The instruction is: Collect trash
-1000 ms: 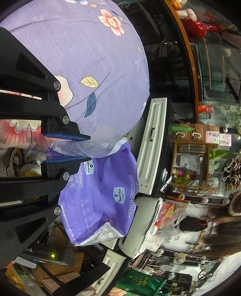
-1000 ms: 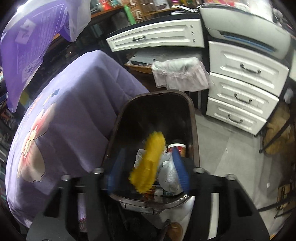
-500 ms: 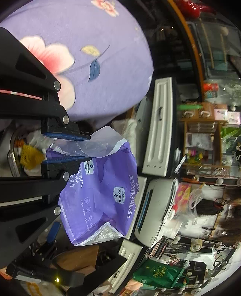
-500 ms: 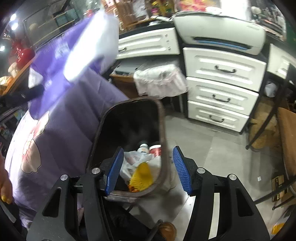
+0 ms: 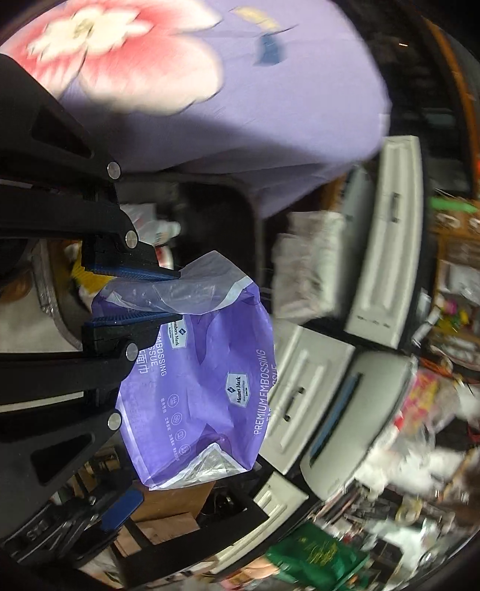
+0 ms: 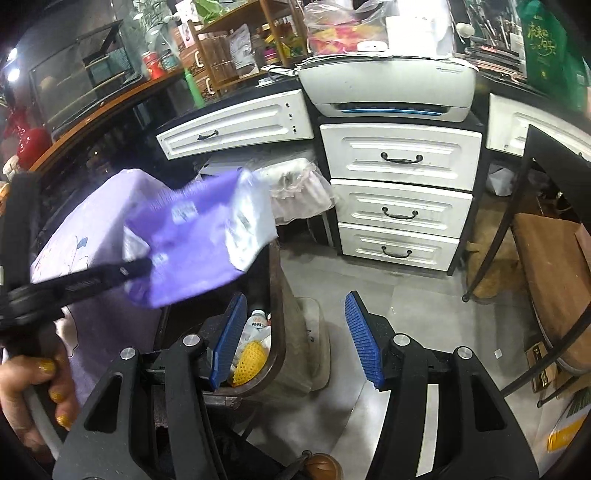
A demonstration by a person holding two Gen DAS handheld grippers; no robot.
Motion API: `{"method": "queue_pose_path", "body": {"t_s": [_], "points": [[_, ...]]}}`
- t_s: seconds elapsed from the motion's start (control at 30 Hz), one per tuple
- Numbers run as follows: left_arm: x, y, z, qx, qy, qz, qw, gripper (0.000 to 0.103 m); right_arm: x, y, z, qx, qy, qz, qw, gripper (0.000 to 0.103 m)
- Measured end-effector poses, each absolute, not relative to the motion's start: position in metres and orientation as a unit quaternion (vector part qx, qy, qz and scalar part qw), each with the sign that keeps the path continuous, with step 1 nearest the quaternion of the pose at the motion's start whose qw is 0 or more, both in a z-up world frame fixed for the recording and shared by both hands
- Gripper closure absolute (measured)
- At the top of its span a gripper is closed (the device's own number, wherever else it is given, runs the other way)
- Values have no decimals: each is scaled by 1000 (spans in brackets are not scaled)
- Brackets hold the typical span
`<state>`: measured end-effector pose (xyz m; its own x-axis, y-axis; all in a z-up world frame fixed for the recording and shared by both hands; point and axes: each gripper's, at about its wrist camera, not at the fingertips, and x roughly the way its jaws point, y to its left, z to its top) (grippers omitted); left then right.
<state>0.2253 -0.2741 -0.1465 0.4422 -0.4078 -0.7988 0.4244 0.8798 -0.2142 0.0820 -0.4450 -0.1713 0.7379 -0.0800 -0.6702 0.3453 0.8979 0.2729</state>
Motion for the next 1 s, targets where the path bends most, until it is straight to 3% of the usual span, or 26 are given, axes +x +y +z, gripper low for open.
{"method": "queue_pose_path", "body": {"t_s": [0.33,0.43,0.5,0.53,0.57,1.0], "points": [[236,-273,-187,-3,503,-175,846,83,78,-448,-177,205,346,-119,908,47],[241,-267,-194,-16,513,-165,842,70,79,-448,-178,209,347,-118,907,47],[241,-265,-197,-18,519,-162,839,51,79,-448,-179,210,347,-117,906,47],[241,-265,-197,-18,520,-162,839,33,79,-447,-179,210,347,-118,906,47],[240,-266,-197,-17,517,-162,840,26,79,-447,-179,210,347,-118,906,47],[209,-282,-156,23,443,-235,865,14,73,-441,-163,203,327,-119,915,46]]}}
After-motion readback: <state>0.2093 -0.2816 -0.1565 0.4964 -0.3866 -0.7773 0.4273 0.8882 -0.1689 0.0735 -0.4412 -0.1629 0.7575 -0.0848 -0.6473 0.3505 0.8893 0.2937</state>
